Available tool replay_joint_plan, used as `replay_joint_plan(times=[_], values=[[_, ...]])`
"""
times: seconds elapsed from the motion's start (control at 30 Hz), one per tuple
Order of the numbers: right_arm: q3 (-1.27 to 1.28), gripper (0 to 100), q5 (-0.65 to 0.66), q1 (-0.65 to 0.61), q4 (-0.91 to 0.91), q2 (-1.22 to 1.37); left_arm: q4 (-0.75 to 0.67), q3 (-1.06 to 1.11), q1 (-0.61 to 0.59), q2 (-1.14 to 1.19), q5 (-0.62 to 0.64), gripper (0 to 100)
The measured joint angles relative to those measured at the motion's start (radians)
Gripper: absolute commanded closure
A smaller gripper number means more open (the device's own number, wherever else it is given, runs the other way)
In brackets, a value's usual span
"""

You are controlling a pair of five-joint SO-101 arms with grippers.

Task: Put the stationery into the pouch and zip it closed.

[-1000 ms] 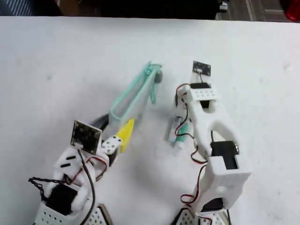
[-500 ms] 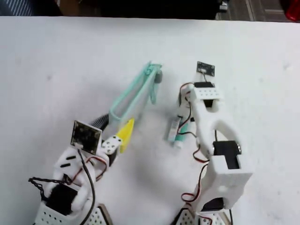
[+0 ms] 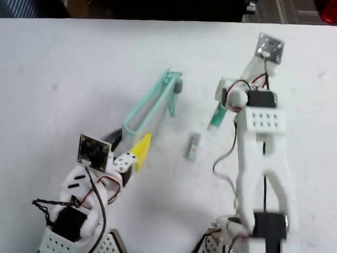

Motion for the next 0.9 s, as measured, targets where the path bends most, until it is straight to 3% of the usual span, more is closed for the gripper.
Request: replay_joint_plan(times=[0.23, 0.4, 0.73, 0.9], values=[[-0.075, 98.3, 0.0, -0.203, -0.038, -0.434, 0.0, 0.0, 0.0, 0.0, -0.005, 79], [-0.089, 98.3, 0.015, -0.347, -0.14, -0.601, 0.0, 0.0, 0.0, 0.0, -0.005, 79], [-0.094, 98.3, 0.058, -0.516, -0.201, -0.557, 0.0, 0.0, 0.0, 0.0, -0.005, 79], [-0.094, 98.3, 0.058, -0.526, -0.207, -0.456, 0.0, 0.0, 0.0, 0.0, -0.005, 79]])
